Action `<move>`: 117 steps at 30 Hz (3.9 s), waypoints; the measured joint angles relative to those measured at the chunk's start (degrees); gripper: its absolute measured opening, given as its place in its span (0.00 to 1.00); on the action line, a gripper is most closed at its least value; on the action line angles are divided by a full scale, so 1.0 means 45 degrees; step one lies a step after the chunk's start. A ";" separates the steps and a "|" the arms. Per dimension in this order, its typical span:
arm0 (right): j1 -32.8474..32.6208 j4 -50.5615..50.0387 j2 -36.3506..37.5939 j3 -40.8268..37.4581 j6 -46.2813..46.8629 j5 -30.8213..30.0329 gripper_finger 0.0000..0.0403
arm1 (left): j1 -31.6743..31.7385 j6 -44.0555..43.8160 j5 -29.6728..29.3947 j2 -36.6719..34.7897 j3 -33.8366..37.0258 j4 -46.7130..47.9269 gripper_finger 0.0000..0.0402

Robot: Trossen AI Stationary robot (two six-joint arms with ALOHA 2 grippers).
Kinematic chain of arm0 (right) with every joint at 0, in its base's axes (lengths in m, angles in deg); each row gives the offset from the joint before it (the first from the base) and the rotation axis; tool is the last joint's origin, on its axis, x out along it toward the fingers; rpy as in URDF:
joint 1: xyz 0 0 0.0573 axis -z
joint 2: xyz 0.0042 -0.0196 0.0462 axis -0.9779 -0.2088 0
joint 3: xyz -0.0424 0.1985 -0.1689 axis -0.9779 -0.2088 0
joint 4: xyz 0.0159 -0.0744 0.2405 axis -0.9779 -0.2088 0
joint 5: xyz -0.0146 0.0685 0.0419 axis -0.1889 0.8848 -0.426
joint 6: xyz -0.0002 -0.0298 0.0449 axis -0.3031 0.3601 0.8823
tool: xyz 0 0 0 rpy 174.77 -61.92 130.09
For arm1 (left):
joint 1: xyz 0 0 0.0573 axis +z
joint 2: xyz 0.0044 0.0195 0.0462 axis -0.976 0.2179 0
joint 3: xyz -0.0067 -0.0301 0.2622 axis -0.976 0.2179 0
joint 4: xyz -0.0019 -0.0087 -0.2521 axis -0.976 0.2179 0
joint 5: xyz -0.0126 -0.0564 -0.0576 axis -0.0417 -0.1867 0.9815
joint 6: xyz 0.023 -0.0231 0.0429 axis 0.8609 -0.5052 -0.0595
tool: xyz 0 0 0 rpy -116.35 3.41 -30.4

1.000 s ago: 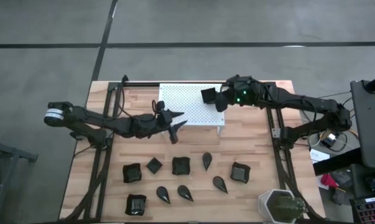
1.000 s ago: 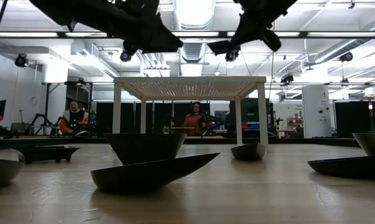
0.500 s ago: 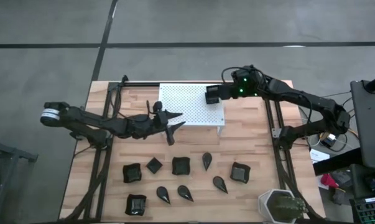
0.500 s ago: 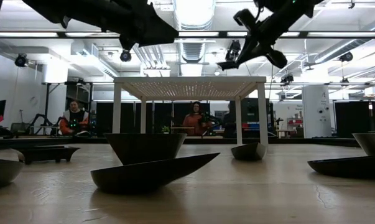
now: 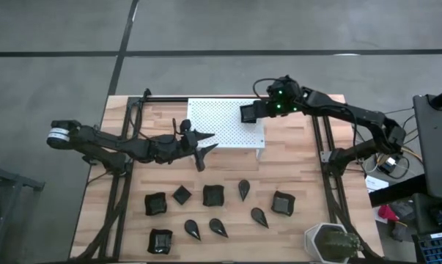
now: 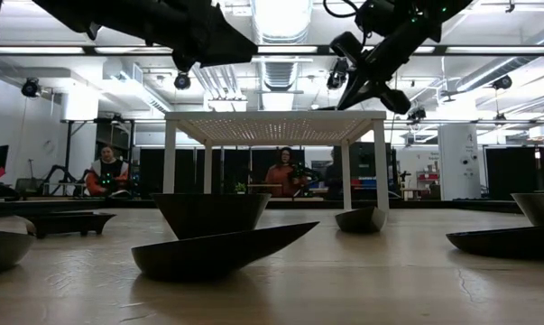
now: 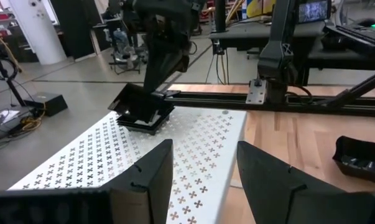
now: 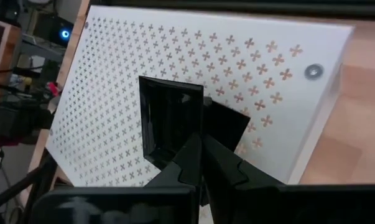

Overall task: Pick & Place Mini shaped plates
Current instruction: Stack the square plate on top of the square plate on the shelf

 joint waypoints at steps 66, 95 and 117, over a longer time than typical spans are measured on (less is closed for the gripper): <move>-0.3670 0.0099 0.1435 -0.0005 -0.2107 0.0577 0.25 | -0.0039 -0.2925 0.3152 -0.0195 0.0161 0.2406 0.43; -0.9148 0.3872 0.1305 -0.1605 -0.6837 -0.6085 0.16 | -0.0092 -0.9114 0.5315 -0.1251 -0.0209 1.1957 0.43; -0.9997 0.8514 0.1310 -0.3828 -0.8128 -0.6057 0.15 | -0.1385 -1.2369 0.6675 -0.0919 0.0563 1.3191 0.43</move>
